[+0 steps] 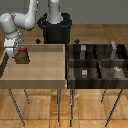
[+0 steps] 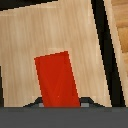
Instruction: Place the box of cereal into the appropriate compartment.
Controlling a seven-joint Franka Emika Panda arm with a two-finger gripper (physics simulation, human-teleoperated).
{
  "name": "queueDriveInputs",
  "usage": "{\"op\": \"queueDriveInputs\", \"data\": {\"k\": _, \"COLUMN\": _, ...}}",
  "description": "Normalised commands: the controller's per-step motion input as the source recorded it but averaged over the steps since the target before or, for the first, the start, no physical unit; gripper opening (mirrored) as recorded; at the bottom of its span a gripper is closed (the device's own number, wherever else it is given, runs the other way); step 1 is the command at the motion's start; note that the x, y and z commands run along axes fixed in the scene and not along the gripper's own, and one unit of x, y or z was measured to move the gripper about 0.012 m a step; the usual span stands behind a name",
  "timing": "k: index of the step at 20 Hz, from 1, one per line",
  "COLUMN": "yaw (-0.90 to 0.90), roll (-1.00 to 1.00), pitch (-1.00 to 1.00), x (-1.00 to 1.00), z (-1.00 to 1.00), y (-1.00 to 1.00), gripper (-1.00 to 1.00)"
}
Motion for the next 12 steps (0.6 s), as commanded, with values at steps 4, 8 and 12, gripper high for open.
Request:
{"op": "queueDriveInputs", "data": {"k": 4, "yaw": 0.0, "roll": 0.0, "pitch": 0.0, "x": 0.0, "z": 1.0, "y": 0.0, "gripper": -1.0}}
{"op": "queueDriveInputs", "data": {"k": 8, "yaw": 0.0, "roll": 0.0, "pitch": 0.0, "x": 0.0, "z": 1.0, "y": 0.05, "gripper": -1.0}}
{"op": "queueDriveInputs", "data": {"k": 12, "yaw": 0.0, "roll": 0.0, "pitch": 0.0, "x": 0.0, "z": 0.0, "y": 0.5, "gripper": -1.0}}
